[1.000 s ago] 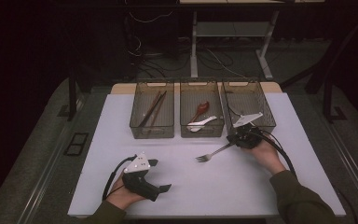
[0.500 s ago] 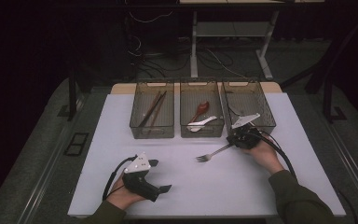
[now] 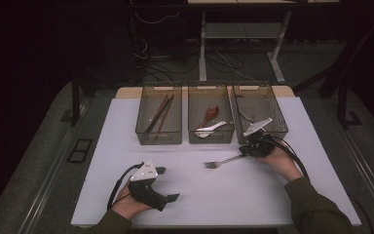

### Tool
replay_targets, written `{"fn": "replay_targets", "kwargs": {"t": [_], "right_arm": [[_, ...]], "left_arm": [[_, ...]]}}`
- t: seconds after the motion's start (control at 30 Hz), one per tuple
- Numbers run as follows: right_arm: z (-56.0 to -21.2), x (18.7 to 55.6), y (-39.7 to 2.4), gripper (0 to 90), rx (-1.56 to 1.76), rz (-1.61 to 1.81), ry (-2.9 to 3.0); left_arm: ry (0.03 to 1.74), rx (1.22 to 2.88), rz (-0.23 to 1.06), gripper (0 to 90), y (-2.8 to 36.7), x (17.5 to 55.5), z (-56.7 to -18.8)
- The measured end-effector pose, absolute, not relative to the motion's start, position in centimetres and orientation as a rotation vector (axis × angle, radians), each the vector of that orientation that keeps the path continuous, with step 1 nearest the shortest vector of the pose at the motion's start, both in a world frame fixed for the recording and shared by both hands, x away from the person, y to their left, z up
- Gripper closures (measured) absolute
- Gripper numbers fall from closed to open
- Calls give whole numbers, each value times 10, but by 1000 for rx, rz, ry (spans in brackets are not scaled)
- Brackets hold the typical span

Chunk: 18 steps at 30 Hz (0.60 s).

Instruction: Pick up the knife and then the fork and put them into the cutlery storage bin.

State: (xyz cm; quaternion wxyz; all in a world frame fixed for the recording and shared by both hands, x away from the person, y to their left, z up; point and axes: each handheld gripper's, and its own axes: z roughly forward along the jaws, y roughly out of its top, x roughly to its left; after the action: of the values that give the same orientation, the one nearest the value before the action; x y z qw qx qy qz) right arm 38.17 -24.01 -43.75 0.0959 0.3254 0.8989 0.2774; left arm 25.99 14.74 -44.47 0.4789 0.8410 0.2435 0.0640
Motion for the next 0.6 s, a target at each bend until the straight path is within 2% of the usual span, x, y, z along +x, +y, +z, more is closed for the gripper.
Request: {"fn": "replay_targets", "kwargs": {"t": [0.6], "right_arm": [[-429, 355, -242, 896, 735, 710, 2936]], "left_arm": [[588, 2055, 150, 0, 147, 260, -444]]}}
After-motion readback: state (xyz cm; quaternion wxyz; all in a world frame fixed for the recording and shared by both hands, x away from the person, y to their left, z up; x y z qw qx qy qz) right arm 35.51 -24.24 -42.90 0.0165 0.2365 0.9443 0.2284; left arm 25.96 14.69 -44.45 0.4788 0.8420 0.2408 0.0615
